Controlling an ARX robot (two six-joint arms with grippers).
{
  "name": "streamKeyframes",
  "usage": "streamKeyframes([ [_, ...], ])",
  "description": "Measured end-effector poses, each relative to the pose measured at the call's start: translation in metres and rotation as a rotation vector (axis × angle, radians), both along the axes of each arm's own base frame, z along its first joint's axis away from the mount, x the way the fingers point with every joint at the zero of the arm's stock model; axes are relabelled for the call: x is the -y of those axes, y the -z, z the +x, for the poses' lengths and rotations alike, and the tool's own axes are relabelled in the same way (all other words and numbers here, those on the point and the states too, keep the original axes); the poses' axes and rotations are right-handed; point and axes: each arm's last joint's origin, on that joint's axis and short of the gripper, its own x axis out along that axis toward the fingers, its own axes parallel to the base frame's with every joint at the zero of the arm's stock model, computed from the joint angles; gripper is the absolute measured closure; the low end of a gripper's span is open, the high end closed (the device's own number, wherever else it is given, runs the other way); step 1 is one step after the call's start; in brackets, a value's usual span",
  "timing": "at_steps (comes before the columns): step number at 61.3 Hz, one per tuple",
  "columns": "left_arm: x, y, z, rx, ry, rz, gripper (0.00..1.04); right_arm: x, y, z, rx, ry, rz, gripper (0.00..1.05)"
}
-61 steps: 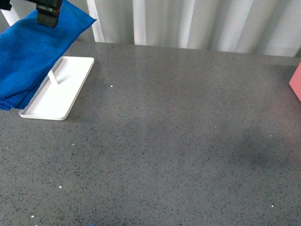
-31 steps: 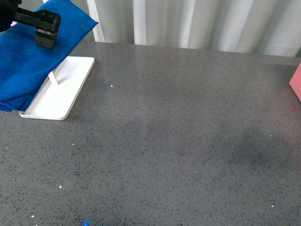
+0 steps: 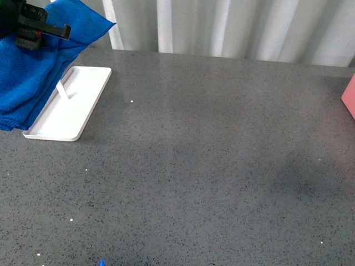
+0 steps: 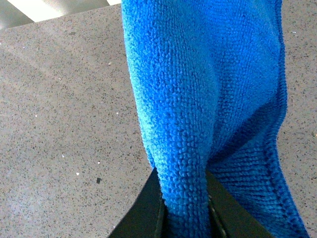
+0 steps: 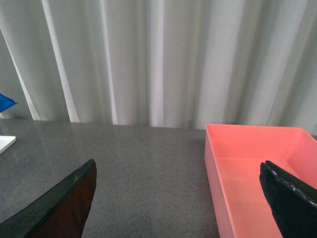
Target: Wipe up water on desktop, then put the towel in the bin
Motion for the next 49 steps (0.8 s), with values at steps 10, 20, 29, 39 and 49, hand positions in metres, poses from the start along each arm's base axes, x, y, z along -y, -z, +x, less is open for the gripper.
streamKeyframes([
  [10, 0.000, -0.004, -0.001, 0.003, 0.005, 0.003, 1.00, 0.000, 0.000, 0.000, 0.000, 0.000, 0.000, 0.07],
  [20, -0.006, -0.025, -0.008, 0.026, 0.004, 0.003, 1.00, 0.000, 0.000, 0.000, 0.000, 0.000, 0.000, 0.07],
  [29, -0.011, -0.049, -0.014, 0.067, 0.009, 0.006, 1.00, 0.000, 0.000, 0.000, 0.000, 0.000, 0.000, 0.07],
  [39, -0.010, -0.088, -0.022, 0.143, 0.045, -0.016, 1.00, 0.000, 0.000, 0.000, 0.000, 0.000, 0.000, 0.07],
  [49, 0.016, -0.126, -0.037, 0.243, 0.153, -0.076, 1.00, 0.000, 0.000, 0.000, 0.000, 0.000, 0.000, 0.07],
])
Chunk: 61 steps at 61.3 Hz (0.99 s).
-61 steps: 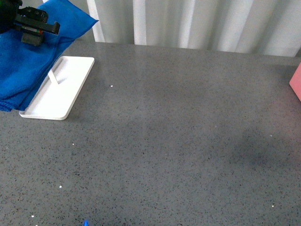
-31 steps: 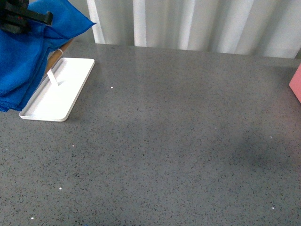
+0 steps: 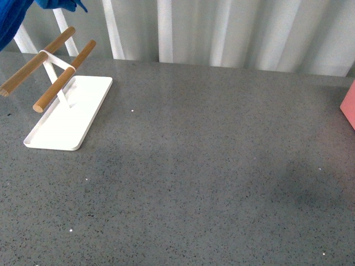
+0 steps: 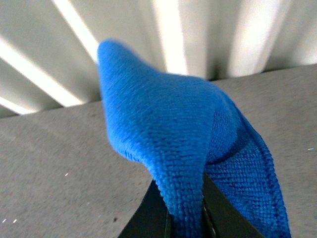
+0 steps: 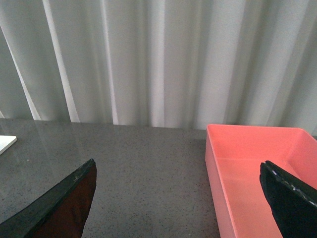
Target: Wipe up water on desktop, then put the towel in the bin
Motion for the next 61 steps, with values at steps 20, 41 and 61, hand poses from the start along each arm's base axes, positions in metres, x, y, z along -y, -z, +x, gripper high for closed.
streamKeyframes([
  [20, 0.121, -0.014, -0.073, 0.055, 0.424, -0.300, 1.00, 0.000, 0.000, 0.000, 0.000, 0.000, 0.000, 0.07],
  [41, 0.182, 0.016, -0.091, 0.006, 0.512, -0.425, 1.00, 0.003, 0.001, 0.003, -0.186, -0.354, -0.202, 0.07],
  [61, 0.191, 0.018, -0.085, -0.024, 0.476, -0.499, 1.00, 0.008, -0.054, 0.054, -0.018, -0.572, -0.149, 0.07],
])
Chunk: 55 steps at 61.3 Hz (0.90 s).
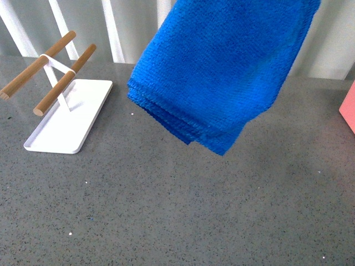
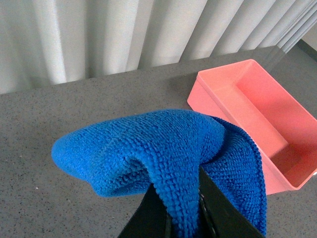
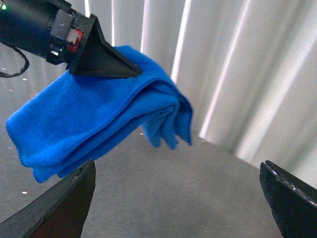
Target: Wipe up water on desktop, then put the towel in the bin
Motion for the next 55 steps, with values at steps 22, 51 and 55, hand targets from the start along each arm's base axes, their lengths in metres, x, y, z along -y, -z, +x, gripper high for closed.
streamKeyframes([
  [22, 0.009, -0.019, -0.002, -0.020, 0.006, -0.094, 1.00, -0.017, 0.022, 0.047, -0.192, -0.180, 0.326, 0.07],
  [51, 0.025, -0.037, -0.010, -0.075, 0.051, -0.190, 1.00, -0.048, 0.032, 0.096, -0.253, -0.276, 0.412, 0.07],
  [55, 0.027, -0.037, -0.011, -0.080, 0.055, -0.193, 1.00, -0.054, 0.030, 0.101, -0.257, -0.290, 0.412, 0.07],
])
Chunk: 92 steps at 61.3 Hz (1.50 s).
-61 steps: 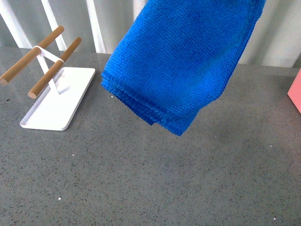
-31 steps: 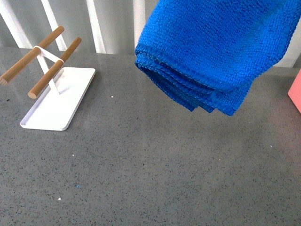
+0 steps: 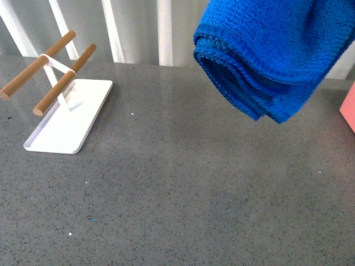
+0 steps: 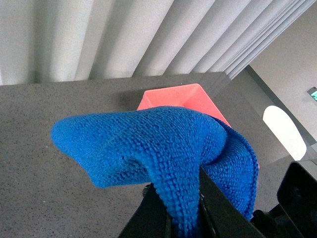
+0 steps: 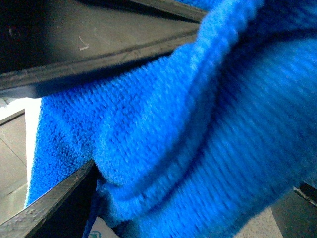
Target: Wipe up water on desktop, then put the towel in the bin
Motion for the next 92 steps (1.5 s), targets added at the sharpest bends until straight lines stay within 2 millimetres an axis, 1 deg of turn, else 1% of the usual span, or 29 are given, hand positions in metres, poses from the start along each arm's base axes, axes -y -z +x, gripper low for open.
streamKeyframes([
  [3, 0.000, 0.000, 0.000, -0.002, 0.000, -0.002, 1.00, -0.004, -0.002, 0.002, 0.003, -0.009, 0.001, 0.08],
  [7, 0.000, -0.001, 0.000, -0.003, 0.000, -0.004, 1.00, -0.008, -0.003, 0.003, 0.008, -0.013, 0.001, 0.16],
  [10, 0.000, -0.001, 0.000, -0.004, -0.002, -0.005, 1.00, -0.010, -0.006, 0.005, 0.015, -0.012, 0.004, 0.25],
  [15, 0.000, -0.001, 0.000, -0.005, -0.003, -0.007, 1.00, -0.013, -0.008, 0.006, 0.023, -0.009, 0.006, 0.36],
  [19, 0.000, -0.001, 0.000, -0.006, -0.004, -0.008, 1.00, -0.015, -0.011, 0.007, 0.029, 0.006, 0.010, 0.49],
  [20, 0.000, -0.001, 0.000, -0.006, -0.004, -0.008, 1.00, -0.015, -0.011, 0.007, 0.029, 0.008, 0.011, 0.50],
  [24, 0.000, -0.001, 0.000, -0.006, -0.005, -0.008, 1.00, -0.015, -0.011, 0.008, 0.031, 0.011, 0.012, 0.61],
  [29, -0.001, -0.001, 0.001, -0.006, -0.006, -0.008, 1.00, -0.015, -0.011, 0.008, 0.030, 0.011, 0.012, 0.72],
  [34, -0.001, -0.001, 0.001, -0.006, -0.007, -0.008, 1.00, -0.015, -0.012, 0.007, 0.032, 0.012, 0.010, 0.86],
  [39, -0.001, -0.001, 0.001, -0.006, -0.006, -0.008, 1.00, -0.013, -0.014, 0.007, 0.036, 0.014, 0.007, 0.96],
  [44, -0.001, -0.001, 0.001, -0.006, -0.002, -0.011, 1.00, -0.009, -0.016, 0.006, 0.044, 0.018, 0.007, 1.00],
  [53, -0.003, -0.001, 0.003, -0.005, -0.007, -0.013, 1.00, -0.002, -0.020, 0.005, 0.057, 0.031, 0.007, 1.00],
  [54, -0.004, -0.001, 0.003, -0.006, -0.009, -0.013, 0.98, -0.001, -0.020, 0.005, 0.058, 0.033, 0.006, 1.00],
  [58, -0.006, 0.001, 0.004, -0.009, -0.014, -0.010, 0.87, 0.003, -0.021, 0.005, 0.060, 0.043, 0.003, 1.00],
  [59, -0.008, 0.002, 0.005, -0.012, -0.019, -0.009, 0.81, 0.005, -0.021, 0.004, 0.060, 0.049, 0.003, 1.00],
  [62, -0.012, 0.004, 0.008, -0.017, -0.024, -0.009, 0.70, 0.010, -0.022, 0.004, 0.061, 0.061, 0.002, 1.00],
  [63, -0.016, 0.006, 0.009, -0.019, -0.032, -0.007, 0.65, 0.012, -0.022, 0.003, 0.061, 0.068, 0.001, 1.00],
  [67, -0.029, 0.013, 0.015, -0.025, -0.064, 0.001, 0.50, 0.020, -0.021, 0.002, 0.058, 0.094, -0.001, 1.00],
  [69, -0.035, 0.016, 0.017, -0.027, -0.083, 0.006, 0.45, 0.023, -0.021, 0.002, 0.056, 0.107, -0.001, 1.00],
  [75, -0.064, 0.031, 0.026, -0.047, -0.161, 0.026, 0.29, 0.035, -0.022, 0.000, 0.061, 0.151, -0.002, 1.00],
  [77, -0.079, 0.040, 0.031, -0.058, -0.198, 0.039, 0.22, 0.040, -0.022, -0.001, 0.062, 0.167, -0.003, 1.00],
  [80, -0.094, 0.049, 0.034, -0.072, -0.237, 0.056, 0.15, 0.045, -0.020, -0.002, 0.057, 0.183, -0.006, 1.00],
  [82, -0.110, 0.057, 0.036, -0.082, -0.271, 0.073, 0.08, 0.049, -0.018, -0.004, 0.050, 0.190, -0.009, 1.00],
  [84, -0.121, 0.064, 0.036, -0.084, -0.295, 0.088, 0.05, 0.051, -0.016, -0.005, 0.045, 0.194, -0.014, 1.00],
  [88, -0.141, 0.073, 0.033, -0.080, -0.339, 0.110, 0.08, 0.056, -0.012, -0.007, 0.032, 0.210, -0.022, 1.00],
  [90, -0.156, 0.077, 0.024, -0.066, -0.355, 0.122, 0.07, 0.059, -0.009, -0.008, 0.017, 0.224, -0.034, 1.00],
  [92, -0.166, 0.079, 0.014, -0.050, -0.359, 0.138, 0.07, 0.062, -0.005, -0.008, 0.001, 0.237, -0.045, 1.00],
])
